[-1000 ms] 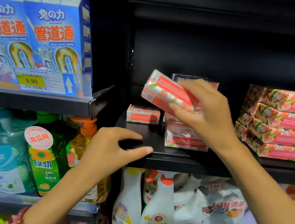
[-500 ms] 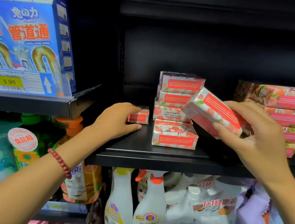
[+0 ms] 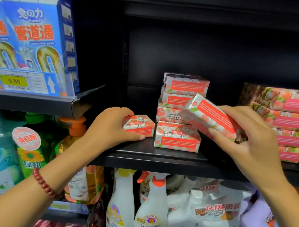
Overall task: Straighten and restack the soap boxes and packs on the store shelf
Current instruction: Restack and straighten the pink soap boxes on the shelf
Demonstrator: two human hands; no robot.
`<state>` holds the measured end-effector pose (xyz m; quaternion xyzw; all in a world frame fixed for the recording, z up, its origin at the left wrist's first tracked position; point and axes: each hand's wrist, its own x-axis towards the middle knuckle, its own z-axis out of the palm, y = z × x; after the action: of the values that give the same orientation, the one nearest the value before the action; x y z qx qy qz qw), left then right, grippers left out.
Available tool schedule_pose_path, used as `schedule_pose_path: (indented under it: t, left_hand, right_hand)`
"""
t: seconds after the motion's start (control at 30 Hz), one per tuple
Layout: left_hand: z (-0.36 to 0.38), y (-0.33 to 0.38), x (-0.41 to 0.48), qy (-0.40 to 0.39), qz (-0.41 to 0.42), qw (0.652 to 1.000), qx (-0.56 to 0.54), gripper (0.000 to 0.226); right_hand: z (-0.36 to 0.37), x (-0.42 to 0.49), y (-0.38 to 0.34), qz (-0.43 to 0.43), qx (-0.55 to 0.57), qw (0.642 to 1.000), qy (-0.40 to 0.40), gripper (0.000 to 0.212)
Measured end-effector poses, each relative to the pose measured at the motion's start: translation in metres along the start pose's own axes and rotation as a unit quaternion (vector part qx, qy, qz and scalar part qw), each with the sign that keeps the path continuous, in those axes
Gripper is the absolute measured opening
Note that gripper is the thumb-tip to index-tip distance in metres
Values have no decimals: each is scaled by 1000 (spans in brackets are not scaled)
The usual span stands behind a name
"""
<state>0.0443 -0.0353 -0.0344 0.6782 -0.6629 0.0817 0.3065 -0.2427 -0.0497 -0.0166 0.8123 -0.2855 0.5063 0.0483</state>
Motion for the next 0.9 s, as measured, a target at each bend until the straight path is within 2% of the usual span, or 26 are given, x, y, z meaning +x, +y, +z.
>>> schedule_pose_path:
  t: [0.1,0.2,0.3,0.4,0.53,0.9]
  left_hand:
    - [-5,3,-18,45,9,999,5,72]
    - [-12,9,-40,70,20,997,5,82]
    - [-19,16,-57,80,17,995,-56,90]
    - [-20,19,-69,98,10,986,-135,76]
    - [-20,20,-73,122,8,975,-186,64]
    - [-29,32,-66,162,47,960,-223,71]
  right_hand:
    - [3,4,1,-18,-14,1000,-15,44]
    - [11,11,1,-46,-28,998,-30,46]
    - [20,17,1,-89,-45,994,-55,47]
    - [32,18,3,-113,-65,987,-89,41]
    - [42,15,4,-75,-42,990,-108,44]
    - [47,13,4,-42,-20,993,-109,39]
